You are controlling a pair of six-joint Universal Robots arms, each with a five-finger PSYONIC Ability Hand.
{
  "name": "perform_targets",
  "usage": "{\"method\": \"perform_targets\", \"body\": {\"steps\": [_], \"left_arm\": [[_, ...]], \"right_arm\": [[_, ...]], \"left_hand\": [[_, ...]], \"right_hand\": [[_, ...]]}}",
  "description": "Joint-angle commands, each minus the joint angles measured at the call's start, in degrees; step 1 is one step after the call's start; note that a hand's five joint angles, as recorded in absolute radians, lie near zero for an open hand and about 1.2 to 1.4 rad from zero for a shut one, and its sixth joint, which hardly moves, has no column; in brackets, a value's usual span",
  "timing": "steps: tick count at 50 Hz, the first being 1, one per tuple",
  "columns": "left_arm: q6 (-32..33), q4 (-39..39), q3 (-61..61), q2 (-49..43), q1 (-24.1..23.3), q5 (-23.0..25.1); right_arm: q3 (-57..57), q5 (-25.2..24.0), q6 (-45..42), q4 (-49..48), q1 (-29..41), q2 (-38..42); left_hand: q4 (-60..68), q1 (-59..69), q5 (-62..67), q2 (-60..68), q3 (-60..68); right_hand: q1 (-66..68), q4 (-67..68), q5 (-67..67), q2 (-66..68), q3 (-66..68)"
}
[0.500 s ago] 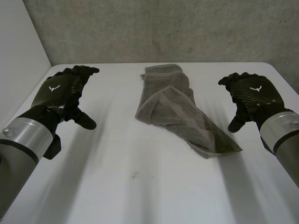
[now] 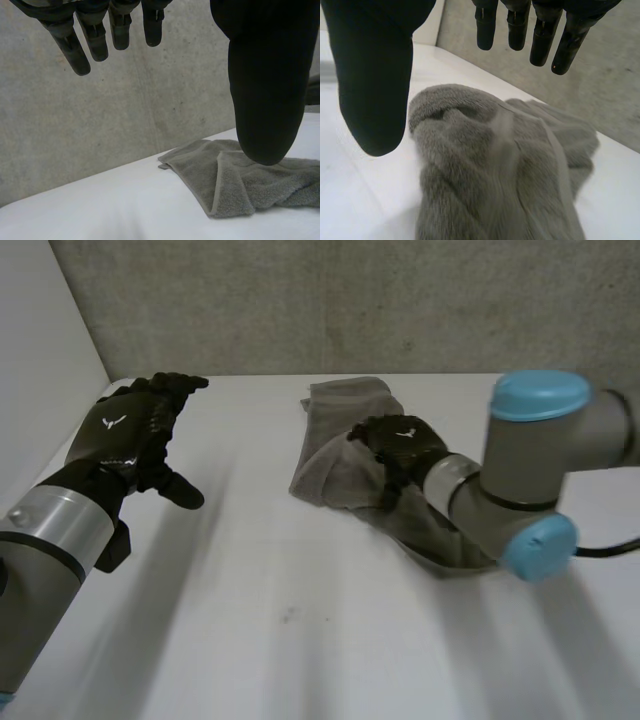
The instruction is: Fold the towel.
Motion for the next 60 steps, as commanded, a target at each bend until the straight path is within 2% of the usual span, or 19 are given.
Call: {"method": "perform_targets", "body": {"steps": [1,10,16,19,21,27,29,35,40,41,43,46,48,54,55,56,57,59,60], "left_arm": [[0.0,0.05,-0.05,-1.36,-0.03,-0.04],[0.0,0.14,-0.05,-2.06,-0.03,-0.04],[0.0,0.14,0.04,-2.41,-0.03,-0.04],[0.0,0.14,0.04,-2.5,-0.03,-0.04],[0.0,0.14,0.04,-2.59,-0.12,-0.04],[0.0,0.14,0.04,-3.29,-0.12,-0.04],[0.0,0.14,0.13,-3.73,-0.12,-0.04],[0.0,0.14,0.13,-3.73,-0.03,-0.04],[0.0,0.32,0.22,-3.99,-0.12,0.05],[0.0,0.32,0.22,-4.0,-0.12,0.05],[0.0,1.37,0.57,-5.83,-0.3,0.31],[0.09,2.34,0.74,-7.34,-0.3,0.31],[1.31,4.35,1.44,-10.48,-0.3,0.4],[5.62,5.68,3.29,-15.07,-0.47,0.4],[7.02,5.51,3.9,-16.03,-0.39,0.4],[8.08,5.24,4.0,-16.38,-0.3,0.31],[8.09,5.24,4.0,-16.39,-0.3,0.31],[8.7,5.24,3.47,-16.3,-0.56,0.22],[8.7,5.24,3.47,-16.3,-0.56,0.22]], "right_arm": [[-16.38,-0.1,0.02,-0.86,3.5,14.05],[-33.09,0.78,-0.07,-0.86,6.4,25.93],[-37.77,1.04,-0.25,-0.6,6.67,29.9],[-38.91,1.04,-0.42,-0.25,6.67,31.22],[-39.09,1.31,-0.42,0.19,6.67,31.22],[-40.41,1.13,-0.51,3.53,6.67,30.51],[-40.5,0.95,-0.51,5.37,6.67,29.82],[-39.18,1.13,-1.04,6.78,6.58,28.05],[-28.84,0.52,-5.86,6.61,6.67,16.32],[-28.81,0.52,-5.87,6.61,6.67,16.28],[-21.81,0.52,-8.15,5.21,6.67,8.06],[-18.7,0.43,-8.6,3.97,6.67,4.41],[-13.97,1.13,-9.12,3.0,6.67,-1.28],[-8.86,1.39,-9.3,3.44,6.67,-5.43],[-7.9,1.31,-9.21,3.1,6.67,-5.17],[-7.89,1.31,-9.47,3.09,6.67,-4.12],[-7.89,1.31,-9.48,3.09,6.67,-4.11],[-10.51,1.92,-9.74,2.92,6.67,1.65],[-10.53,1.92,-9.74,2.92,6.67,1.69]], "left_hand": [[0.51,0.29,-1.43,0.6,0.45],[0.51,0.29,-1.43,0.6,0.45],[0.68,0.46,-1.26,0.77,0.61],[0.68,0.46,-1.26,0.77,0.61],[0.68,0.46,-1.26,0.77,0.61],[0.68,0.46,-1.26,0.77,0.61],[0.51,0.29,-1.43,0.6,0.45],[0.51,0.29,-1.43,0.6,0.45],[0.68,0.46,-1.26,0.77,0.61],[0.68,0.46,-1.26,0.77,0.61],[0.68,0.46,-1.26,0.77,0.61],[0.68,0.46,-1.26,0.77,0.61],[0.85,0.63,-1.1,0.93,0.78],[0.85,0.63,-1.1,0.93,0.78],[0.85,0.63,-1.1,0.93,0.78],[0.68,0.46,-1.26,0.77,0.62],[0.68,0.46,-1.26,0.77,0.61],[0.68,0.46,-1.26,0.77,0.61],[0.68,0.46,-1.26,0.77,0.61]], "right_hand": [[8.62,6.76,6.51,6.87,7.87],[11.65,9.8,9.54,9.9,10.9],[15.53,13.67,13.41,13.77,14.78],[23.43,21.58,21.32,21.68,22.68],[39.16,37.3,37.04,37.4,38.41],[55.56,53.71,53.45,53.81,54.81],[68.73,66.87,66.61,66.97,67.98],[68.79,66.94,66.68,67.04,68.04],[68.79,66.94,66.68,67.04,68.04],[68.79,66.94,66.68,67.04,68.04],[68.79,66.94,66.68,67.04,68.04],[68.79,66.94,66.68,67.04,68.04],[68.79,66.94,66.68,67.04,68.04],[68.79,66.94,66.68,67.04,68.04],[66.18,64.33,64.07,64.43,65.44],[43.34,41.49,41.23,41.59,42.6],[43.11,41.26,41.0,41.36,42.37],[13.8,11.95,11.69,12.05,13.06],[13.68,11.82,11.56,11.92,12.93]]}}
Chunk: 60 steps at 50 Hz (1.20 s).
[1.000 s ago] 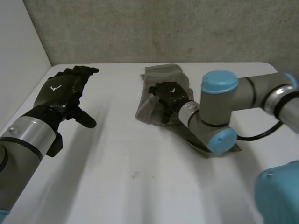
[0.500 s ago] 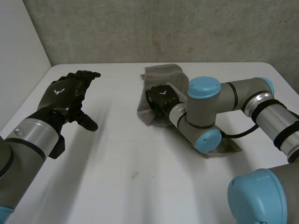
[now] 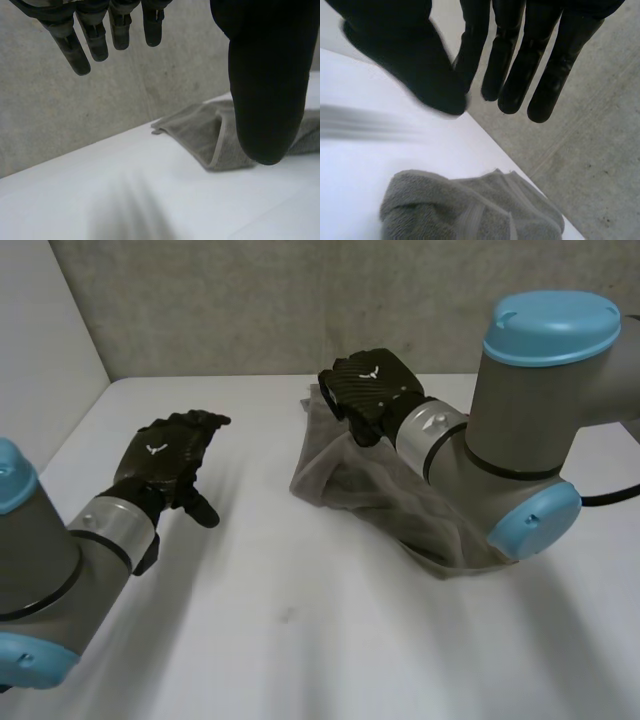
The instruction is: Fold the towel.
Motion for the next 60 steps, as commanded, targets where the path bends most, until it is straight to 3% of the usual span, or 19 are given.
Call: {"method": "perform_targets", "body": {"steps": [1,11,18,30,32,33,34,39,41,53,60], "left_arm": [[3.54,-0.1,0.26,-1.84,-0.17,-0.16],[3.45,-0.19,-1.23,0.89,-0.52,-0.07],[3.45,-0.19,-1.67,1.15,-0.7,-0.16],[3.54,-0.28,-2.37,1.15,-1.31,-0.07],[3.54,-0.28,-2.37,1.15,-1.31,0.01],[3.54,-0.28,-2.37,1.15,-1.31,0.02],[3.54,-0.28,-2.37,1.06,-1.31,0.02],[3.54,-0.19,-2.37,0.97,-1.22,0.02],[3.54,-0.1,-2.29,0.89,-1.14,0.02],[3.62,0.87,1.58,-1.57,-0.34,0.02],[3.45,1.13,8.77,-7.01,-0.08,0.89]], "right_arm": [[-3.87,1.47,-0.18,-0.23,0.0,9.77],[-19.01,3.24,-1.32,-0.5,-0.09,24.66],[-26.99,3.15,-10.01,-2.25,0.79,32.46],[-28.41,1.13,-21.45,-3.22,1.67,37.23],[-28.76,0.95,-22.41,-3.66,2.02,37.4],[-28.76,0.95,-22.42,-3.66,2.02,37.4],[-29.02,1.39,-22.5,-4.88,2.28,37.23],[-27.8,2.36,-21.8,-10.96,3.78,30.99],[-25.09,2.97,-20.14,-12.45,3.78,24.25],[-8.02,0.78,-17.76,-11.13,4.22,1.37],[3.38,-2.12,-21.79,-6.13,3.78,-11.09]], "left_hand": [[0.68,0.45,-1.26,0.77,0.61],[0.51,0.29,-1.43,0.6,0.45],[0.51,0.29,-1.43,0.6,0.45],[0.51,0.29,-1.43,0.6,0.45],[0.51,0.29,-1.43,0.6,0.45],[0.51,0.29,-1.43,0.6,0.45],[0.68,0.45,-1.27,0.76,0.61],[0.68,0.45,-1.26,0.77,0.61],[0.68,0.45,-1.27,0.76,0.61],[0.51,0.29,-1.43,0.6,0.45],[0.51,0.29,-1.43,0.6,0.45]], "right_hand": [[-30.41,-40.86,-40.45,-39.42,-39.75],[-31.13,-41.59,-41.18,-40.15,-40.48],[-27.78,-38.24,-37.83,-36.8,-37.12],[-18.86,-29.31,-28.9,-27.87,-28.2],[7.39,-3.07,-2.66,-1.63,-1.95],[7.55,-2.9,-2.49,-1.47,-1.79],[29.04,18.58,18.99,20.02,19.69],[30.2,19.75,20.16,21.18,20.86],[30.2,19.75,20.16,21.18,20.86],[30.2,19.75,20.16,21.18,20.86],[30.2,19.75,20.16,21.18,20.86]]}}
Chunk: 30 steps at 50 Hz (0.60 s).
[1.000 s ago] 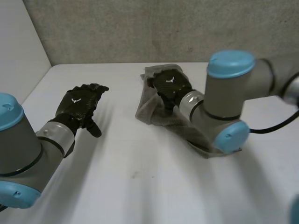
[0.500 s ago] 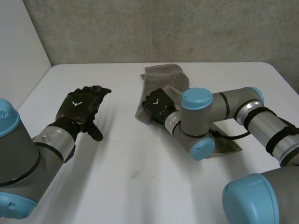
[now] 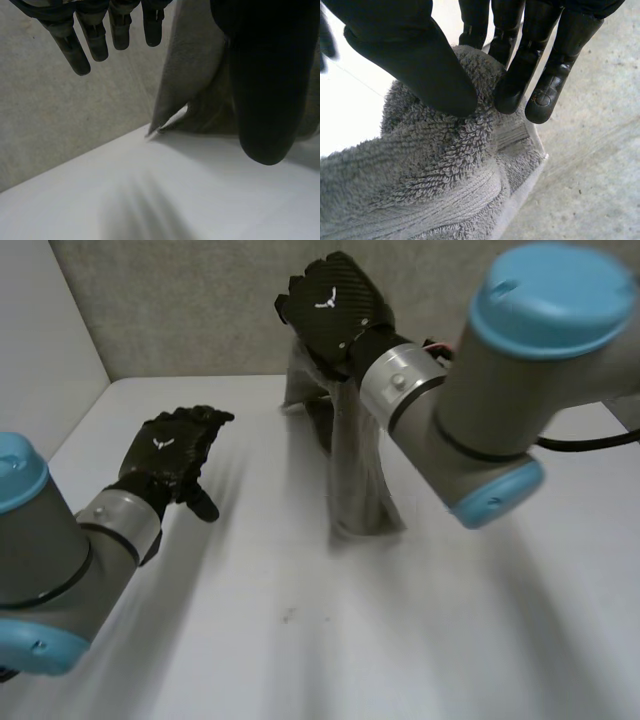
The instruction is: Fold the towel.
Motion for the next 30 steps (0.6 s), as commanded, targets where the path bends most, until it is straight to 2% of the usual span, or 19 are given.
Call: {"method": "perform_targets", "body": {"steps": [1,9,13,17,19,30], "left_arm": [[-0.14,0.28,6.3,-4.79,0.23,0.83],[-3.3,1.16,10.87,-9.98,-0.39,2.33],[-9.96,0.89,11.92,-13.22,-1.96,4.86],[-16.29,0.45,11.84,-15.95,-4.51,9.6],[-17.27,0.63,11.84,-16.56,-5.21,11.01],[-17.98,-0.16,12.36,-17.98,-5.66,11.73]], "right_arm": [[9.81,-2.47,-3.67,4.27,-0.41,-10.34],[19.47,-2.65,-6.75,6.64,-0.41,-23.24],[22.55,-1.69,-6.83,6.64,-0.41,-28.0],[23.96,-1.42,-6.75,6.56,-0.58,-29.67],[24.58,-1.42,-6.75,6.64,-0.58,-30.3],[28.36,1.13,-6.92,6.64,-1.02,-33.11]], "left_hand": [[0.51,0.29,-1.43,0.6,0.45],[0.51,0.29,-1.43,0.6,0.45],[1.01,0.79,-0.93,1.1,0.95],[1.85,1.63,-0.09,1.94,1.79],[2.19,1.97,0.25,2.28,2.13],[4.55,4.33,2.6,4.64,4.48]], "right_hand": [[25.96,11.78,14.88,13.15,12.41],[25.96,11.78,14.88,13.15,12.41],[25.96,11.78,14.88,13.15,12.41],[25.96,11.78,14.88,13.15,12.41],[25.96,11.78,14.88,13.15,12.41],[25.96,11.78,14.88,13.15,12.41]]}}
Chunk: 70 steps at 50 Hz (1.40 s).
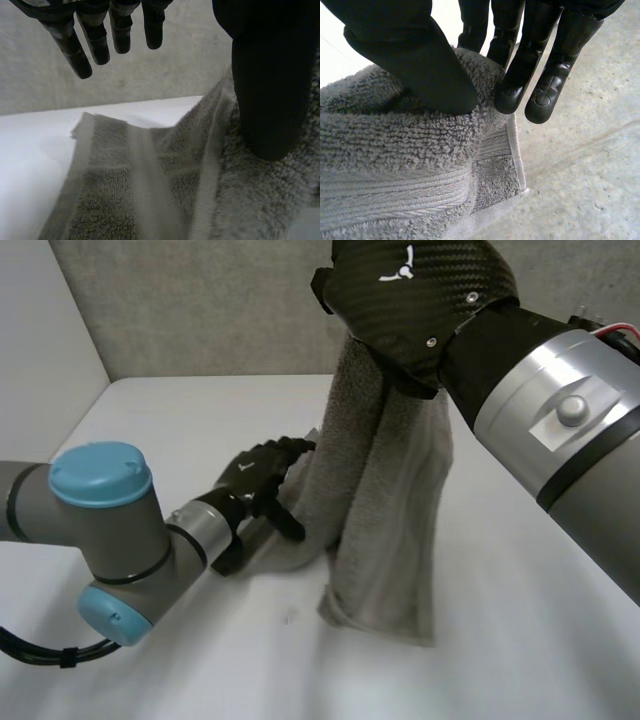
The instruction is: Fold the towel.
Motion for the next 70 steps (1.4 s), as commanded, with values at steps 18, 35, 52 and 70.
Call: {"method": "perform_targets", "body": {"steps": [18,35,52,70], "left_arm": [[-0.21,-9.2,-10.53,7.93,6.41,0.09],[-2.05,-8.59,-10.29,4.78,1.67,-0.96],[-1.71,-8.41,1.84,-2.01,-4.66,-15.44],[29.32,-12.02,-3.25,31.66,4.04,-13.45]], "right_arm": [[3.47,3.13,0.05,-0.48,-3.07,0.6],[3.2,3.75,0.49,-0.31,-3.33,1.48],[2.94,6.03,0.4,0.13,-4.82,-2.48],[4.0,5.5,-2.94,12.61,-15.9,2.8]], "left_hand": [[11.48,11.54,11.53,11.45,11.43],[11.3,11.37,11.35,11.27,11.25],[68.47,68.54,68.52,68.44,68.42],[68.47,68.54,68.52,68.44,68.42]], "right_hand": [[25.58,11.56,14.37,13.15,12.13],[25.58,11.56,14.37,13.15,12.13],[25.58,11.56,14.37,13.15,12.13],[25.58,11.56,14.37,13.15,12.13]]}}
